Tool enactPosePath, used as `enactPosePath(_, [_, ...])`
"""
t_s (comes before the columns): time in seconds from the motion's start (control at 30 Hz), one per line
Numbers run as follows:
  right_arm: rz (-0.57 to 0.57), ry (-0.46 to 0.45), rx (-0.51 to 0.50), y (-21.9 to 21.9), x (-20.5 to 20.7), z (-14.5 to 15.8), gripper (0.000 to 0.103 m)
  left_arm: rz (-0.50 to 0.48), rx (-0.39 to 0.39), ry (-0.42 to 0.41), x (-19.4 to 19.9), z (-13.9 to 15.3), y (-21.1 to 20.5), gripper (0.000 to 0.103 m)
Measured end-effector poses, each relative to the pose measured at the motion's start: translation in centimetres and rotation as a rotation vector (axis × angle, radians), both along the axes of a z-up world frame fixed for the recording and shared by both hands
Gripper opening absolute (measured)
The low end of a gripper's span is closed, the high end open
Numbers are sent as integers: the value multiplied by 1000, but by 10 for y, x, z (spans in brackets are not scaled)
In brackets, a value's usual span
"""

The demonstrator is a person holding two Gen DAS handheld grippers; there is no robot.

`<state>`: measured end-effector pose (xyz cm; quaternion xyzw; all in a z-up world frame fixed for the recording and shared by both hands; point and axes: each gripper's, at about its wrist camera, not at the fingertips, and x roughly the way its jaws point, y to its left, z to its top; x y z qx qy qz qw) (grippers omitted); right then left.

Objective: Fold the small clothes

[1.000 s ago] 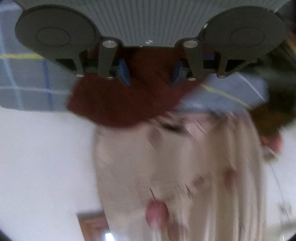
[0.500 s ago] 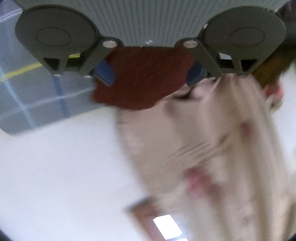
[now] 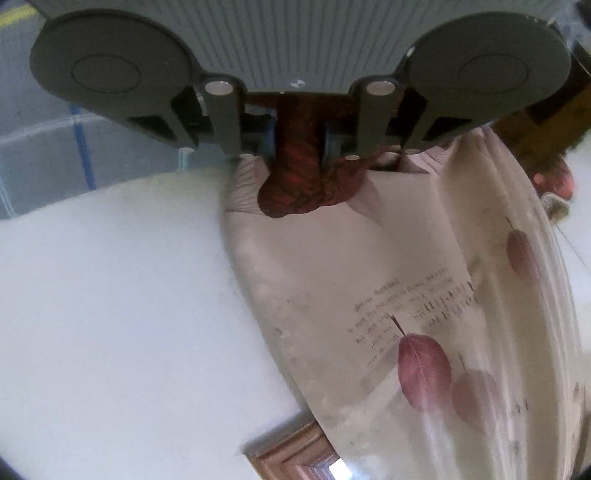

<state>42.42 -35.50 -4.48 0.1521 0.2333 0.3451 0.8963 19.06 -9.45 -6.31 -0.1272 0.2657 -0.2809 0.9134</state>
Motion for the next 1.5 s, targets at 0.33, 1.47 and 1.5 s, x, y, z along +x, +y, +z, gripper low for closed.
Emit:
enactPosePath(0.33, [-130,40,34,-40,-35,-15,54,1,-40,21,-1,-3,4,103])
enactPosePath(1.47, [-116,97,-224,-17,-178,-42,76,239,281,21,-23,36,16,103])
enactPosePath(1.5, [-127,83,-224,-17,-181,-39,77,237,296,16,-23,37,14,103])
